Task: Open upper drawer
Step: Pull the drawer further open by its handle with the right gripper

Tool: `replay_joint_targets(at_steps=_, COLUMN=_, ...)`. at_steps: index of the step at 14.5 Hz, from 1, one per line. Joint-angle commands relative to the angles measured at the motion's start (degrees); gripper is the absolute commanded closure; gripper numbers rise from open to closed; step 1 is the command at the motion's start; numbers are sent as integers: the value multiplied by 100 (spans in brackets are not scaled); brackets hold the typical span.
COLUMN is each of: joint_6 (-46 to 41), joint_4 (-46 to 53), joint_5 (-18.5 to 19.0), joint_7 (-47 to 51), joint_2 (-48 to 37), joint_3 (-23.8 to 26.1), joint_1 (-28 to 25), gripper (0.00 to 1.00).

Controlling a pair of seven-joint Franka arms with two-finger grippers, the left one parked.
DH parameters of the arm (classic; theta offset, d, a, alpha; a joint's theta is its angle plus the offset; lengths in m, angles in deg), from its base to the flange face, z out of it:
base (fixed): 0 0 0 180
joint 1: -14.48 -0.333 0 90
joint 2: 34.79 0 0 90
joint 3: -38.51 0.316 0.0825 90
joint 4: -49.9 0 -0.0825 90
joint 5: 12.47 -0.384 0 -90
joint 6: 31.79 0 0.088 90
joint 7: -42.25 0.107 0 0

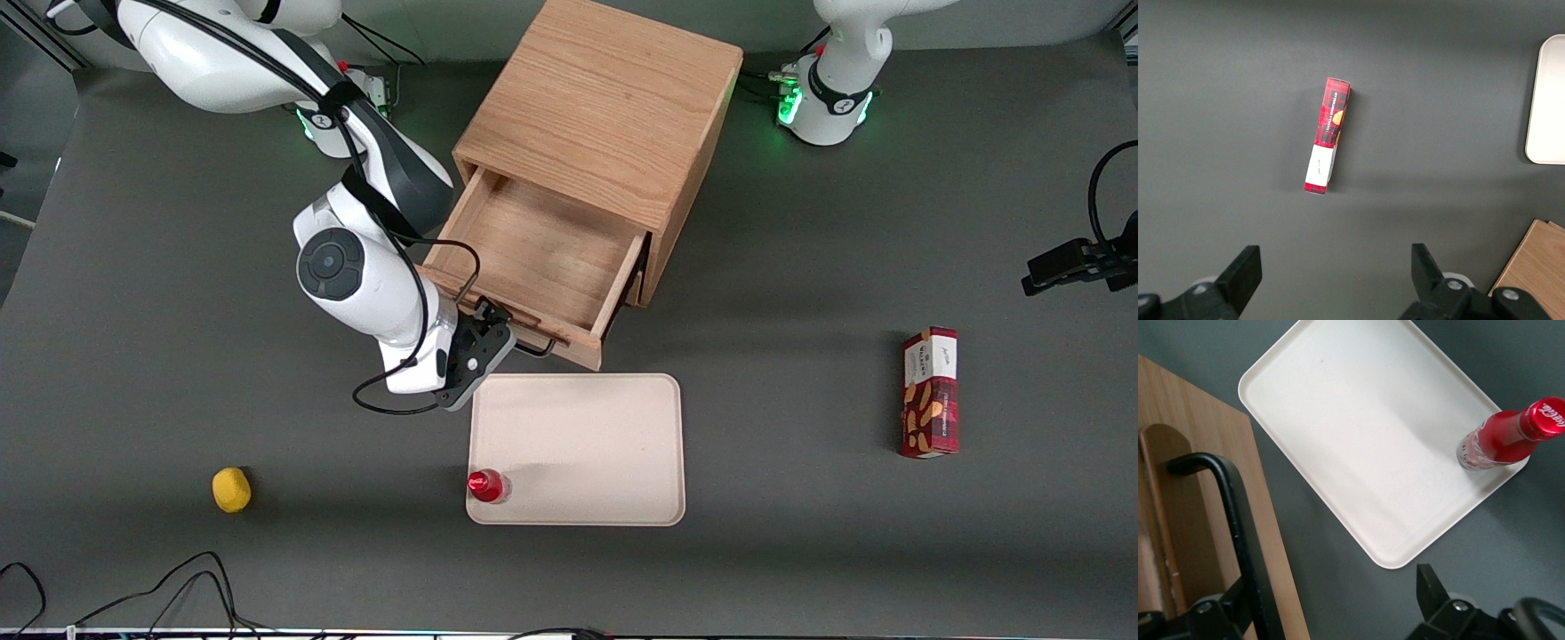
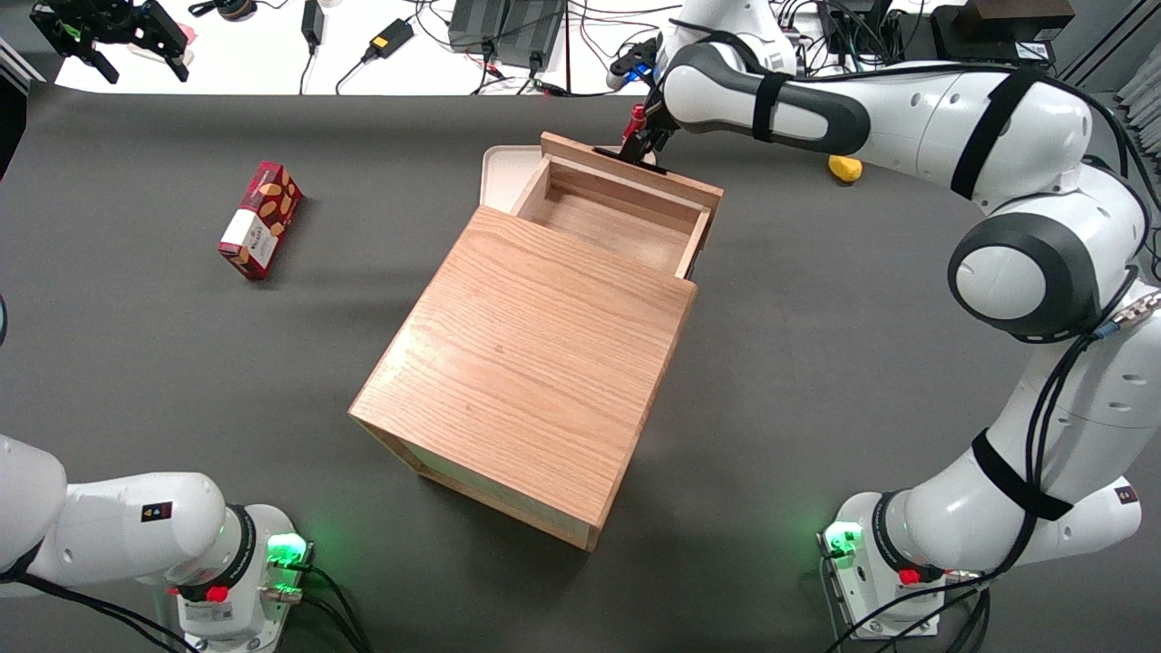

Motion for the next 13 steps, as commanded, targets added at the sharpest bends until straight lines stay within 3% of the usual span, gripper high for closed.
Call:
replay_joint_targets(at_steps=1, joint_6=-192, joint_4=423, joint_5=122, joint_7=-92, joint_2=231, joint_3=-22, joint_1=-2, gripper=0)
replay_joint_targets(at_steps=13, joint_6=-684, joint_4=1039, joint_5=113, joint_7=-267, joint_2=442, joint_3=-259, joint_1=-2, gripper=0)
